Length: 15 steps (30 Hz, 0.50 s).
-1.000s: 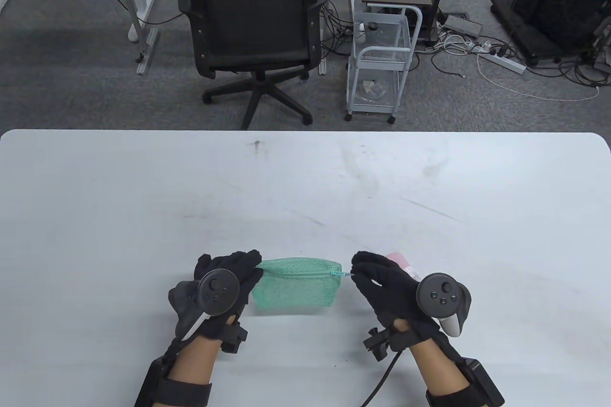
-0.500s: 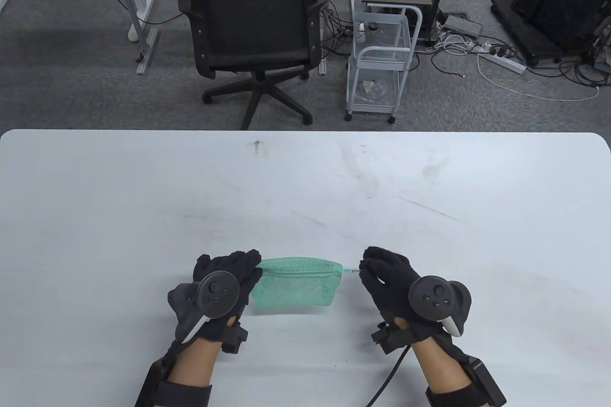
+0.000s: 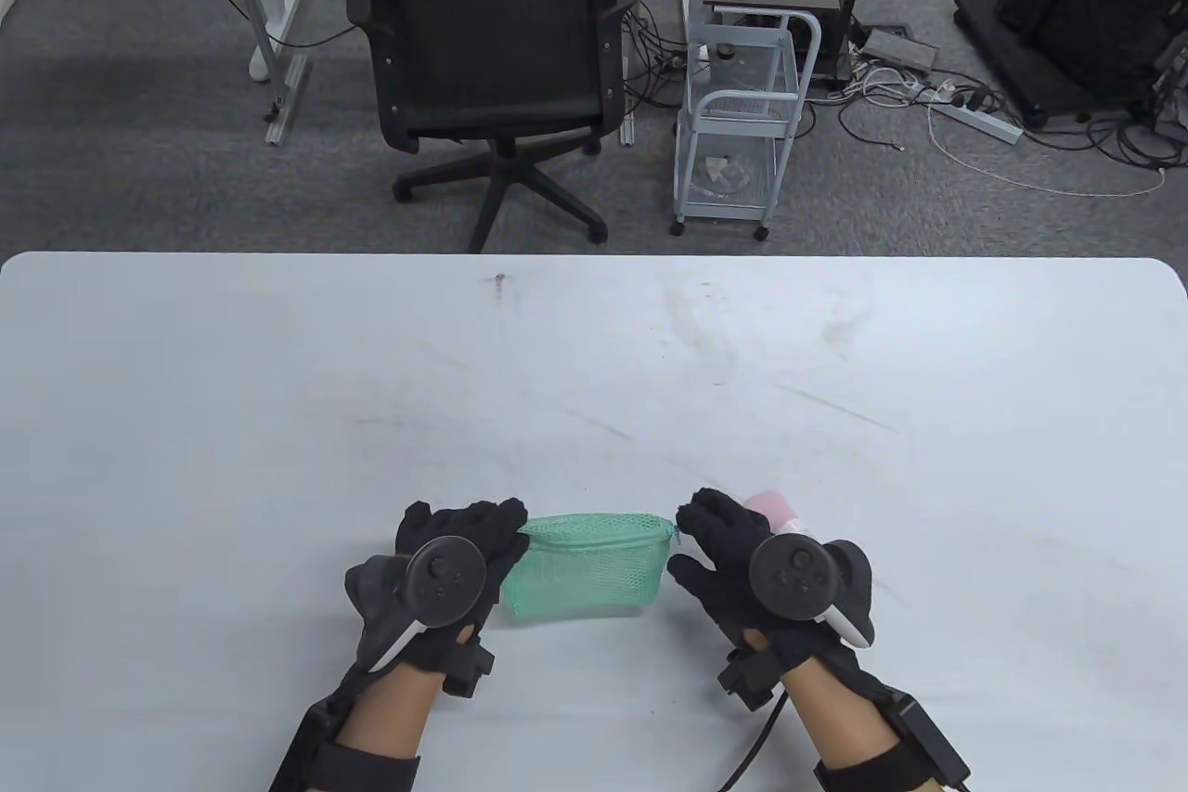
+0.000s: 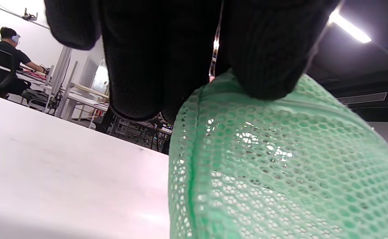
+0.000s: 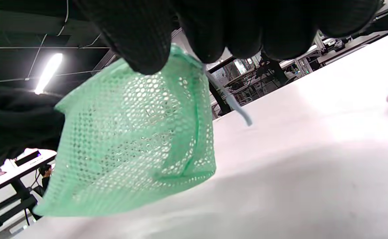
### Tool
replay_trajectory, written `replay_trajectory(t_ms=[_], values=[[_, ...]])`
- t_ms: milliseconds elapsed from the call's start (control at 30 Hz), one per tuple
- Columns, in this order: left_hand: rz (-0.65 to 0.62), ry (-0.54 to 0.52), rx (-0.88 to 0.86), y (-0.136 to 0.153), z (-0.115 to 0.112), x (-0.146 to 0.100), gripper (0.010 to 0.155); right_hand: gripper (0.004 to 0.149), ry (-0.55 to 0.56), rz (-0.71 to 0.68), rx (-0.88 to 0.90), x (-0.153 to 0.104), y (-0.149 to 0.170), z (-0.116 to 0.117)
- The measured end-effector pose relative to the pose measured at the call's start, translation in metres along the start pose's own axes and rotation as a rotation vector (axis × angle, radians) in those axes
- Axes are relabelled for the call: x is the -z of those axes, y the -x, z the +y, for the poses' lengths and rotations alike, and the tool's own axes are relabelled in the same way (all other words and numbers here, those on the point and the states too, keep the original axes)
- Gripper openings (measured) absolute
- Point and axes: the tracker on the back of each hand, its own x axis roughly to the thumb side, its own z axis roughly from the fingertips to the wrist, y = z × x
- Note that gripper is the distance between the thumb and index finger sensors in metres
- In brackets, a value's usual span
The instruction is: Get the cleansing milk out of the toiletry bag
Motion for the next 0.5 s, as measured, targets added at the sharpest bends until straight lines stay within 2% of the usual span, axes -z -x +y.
replay_trajectory(t_ms=[300,500], values=[[-0.034,0.016,-0.023,-0.009,-0.004,-0.003,0.043,0.066,0.013,-0.004,-0.011,0.001,0.001,0.004],[-0.039,0.068,-0.037,-0.013,-0.013,-0.004,0.044,0.051,-0.008,-0.018,-0.044,0.002,0.0,0.008]])
